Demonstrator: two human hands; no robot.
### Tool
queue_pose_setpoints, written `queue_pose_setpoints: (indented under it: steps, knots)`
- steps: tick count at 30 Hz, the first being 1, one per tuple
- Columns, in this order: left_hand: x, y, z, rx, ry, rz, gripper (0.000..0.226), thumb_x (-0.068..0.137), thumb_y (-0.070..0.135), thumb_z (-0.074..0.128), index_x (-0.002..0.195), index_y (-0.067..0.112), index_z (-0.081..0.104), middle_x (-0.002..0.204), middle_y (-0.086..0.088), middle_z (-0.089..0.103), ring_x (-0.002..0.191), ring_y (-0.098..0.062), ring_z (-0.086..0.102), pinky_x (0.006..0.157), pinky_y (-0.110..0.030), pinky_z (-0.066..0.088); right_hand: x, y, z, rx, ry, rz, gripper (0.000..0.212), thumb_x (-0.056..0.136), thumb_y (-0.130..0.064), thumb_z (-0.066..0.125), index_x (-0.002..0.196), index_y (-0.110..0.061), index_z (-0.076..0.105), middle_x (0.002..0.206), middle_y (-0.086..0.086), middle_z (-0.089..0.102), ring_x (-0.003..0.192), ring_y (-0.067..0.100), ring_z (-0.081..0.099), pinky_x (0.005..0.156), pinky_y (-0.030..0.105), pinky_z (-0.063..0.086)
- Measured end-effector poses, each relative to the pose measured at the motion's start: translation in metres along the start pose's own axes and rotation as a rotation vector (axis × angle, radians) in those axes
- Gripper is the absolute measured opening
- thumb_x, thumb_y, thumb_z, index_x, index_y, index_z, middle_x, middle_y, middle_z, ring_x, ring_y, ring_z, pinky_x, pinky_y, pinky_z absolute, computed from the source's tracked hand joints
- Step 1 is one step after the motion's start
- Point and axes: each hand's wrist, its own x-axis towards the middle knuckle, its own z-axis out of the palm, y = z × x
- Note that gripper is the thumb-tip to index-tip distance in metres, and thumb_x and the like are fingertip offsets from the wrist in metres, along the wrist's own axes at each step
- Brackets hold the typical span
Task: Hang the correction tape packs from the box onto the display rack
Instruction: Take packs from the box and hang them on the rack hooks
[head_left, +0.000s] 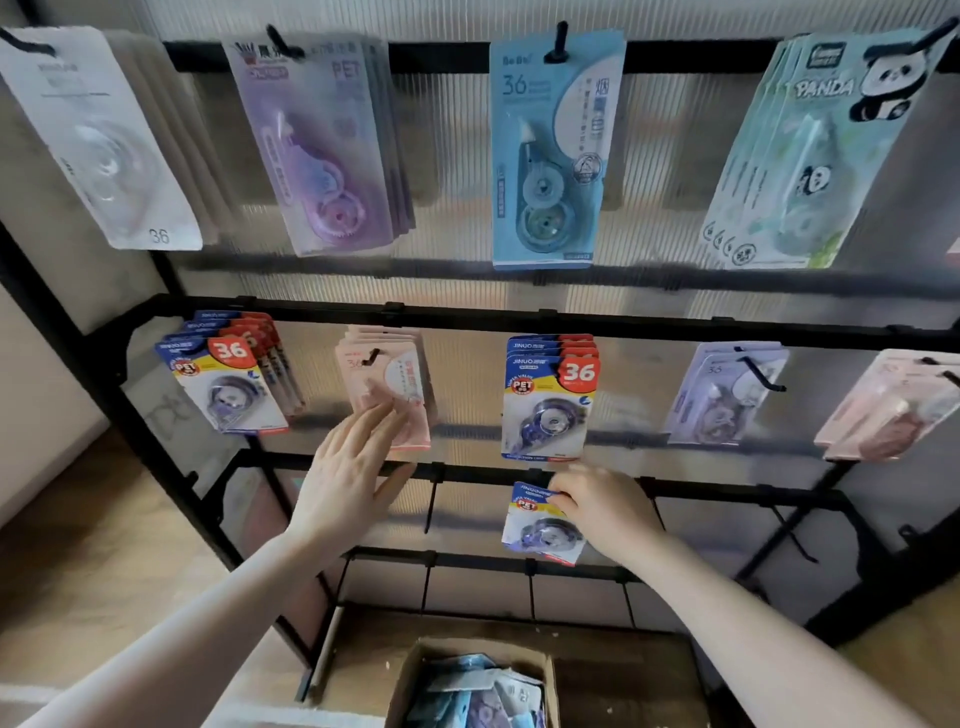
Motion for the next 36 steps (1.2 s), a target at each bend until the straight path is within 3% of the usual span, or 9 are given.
queue_pose_setpoints:
  steps: [3,8,11,16,24,27,32,36]
  knots:
    - [-0.006,-0.004,0.013,-0.028,-0.035,-0.014,0.064,0.092,0.057,0.027,0.131,0.012,0.049,0.134,-0.011,0.051,0.123,-0.031,0.047,0.100,-0.046,0.041,-0.007,-0.002,0.008,0.007,-0.022,0.042,0.027,0.098,-0.031,0.042,0.103,-0.015,0.064,0.103,0.001,0.061,0.092,0.021,0.058,0.062,0.028,0.033]
    - [-0.023,-0.009,0.032,-0.051,-0.101,-0.038,0.069,0.093,0.060,0.021,0.131,0.010,0.049,0.133,-0.013,0.052,0.122,-0.034,0.048,0.098,-0.048,0.041,-0.012,-0.006,0.029,0.016,-0.047,0.083,0.028,0.098,-0.033,0.041,0.105,-0.017,0.062,0.104,0.000,0.061,0.090,0.019,0.058,0.057,0.027,0.033]
    - [-0.037,-0.018,0.044,-0.068,-0.145,-0.058,0.070,0.093,0.060,0.019,0.128,0.009,0.052,0.131,-0.014,0.053,0.120,-0.034,0.049,0.097,-0.049,0.044,-0.011,-0.014,0.045,0.035,-0.052,0.075,0.028,0.098,-0.034,0.041,0.107,-0.018,0.063,0.106,0.000,0.062,0.091,0.018,0.058,0.062,0.027,0.036]
    - [-0.068,-0.041,0.057,-0.035,-0.193,-0.134,0.060,0.086,0.049,0.038,0.130,0.011,0.051,0.133,-0.011,0.052,0.124,-0.026,0.044,0.100,-0.043,0.039,-0.002,-0.036,0.072,0.104,-0.036,0.041,0.028,0.097,-0.035,0.045,0.112,-0.019,0.063,0.108,-0.001,0.064,0.094,0.017,0.060,0.066,0.023,0.034]
    - [-0.117,-0.076,0.082,-0.009,-0.250,-0.228,0.055,0.087,0.043,0.038,0.127,0.009,0.053,0.130,-0.012,0.054,0.121,-0.028,0.046,0.102,-0.042,0.038,0.025,-0.074,0.126,0.202,-0.022,-0.043,0.028,0.096,-0.034,0.048,0.109,-0.016,0.065,0.103,0.000,0.065,0.090,0.015,0.060,0.064,0.021,0.036]
    - [-0.132,-0.084,0.094,0.001,-0.282,-0.255,0.057,0.086,0.044,0.038,0.127,0.008,0.054,0.130,-0.011,0.054,0.123,-0.028,0.045,0.103,-0.043,0.038,0.037,-0.085,0.143,0.245,-0.005,-0.076,0.025,0.093,-0.031,0.054,0.102,-0.013,0.068,0.096,0.003,0.067,0.084,0.018,0.062,0.062,0.022,0.036]
    - [-0.153,-0.098,0.116,-0.022,-0.301,-0.278,0.056,0.087,0.044,0.041,0.130,0.010,0.051,0.133,-0.008,0.051,0.126,-0.020,0.037,0.106,-0.035,0.031,0.057,-0.094,0.167,0.244,0.026,-0.140,0.011,0.083,-0.016,0.070,0.089,-0.007,0.072,0.080,0.008,0.069,0.067,0.024,0.065,0.053,0.023,0.039]
    - [-0.167,-0.105,0.131,-0.025,-0.332,-0.329,0.056,0.088,0.047,0.040,0.131,0.013,0.050,0.136,-0.004,0.048,0.129,-0.022,0.040,0.104,-0.041,0.039,0.070,-0.096,0.181,0.199,-0.019,-0.189,0.022,0.068,-0.012,0.082,0.085,-0.003,0.070,0.077,0.012,0.067,0.061,0.026,0.064,0.048,0.021,0.038]
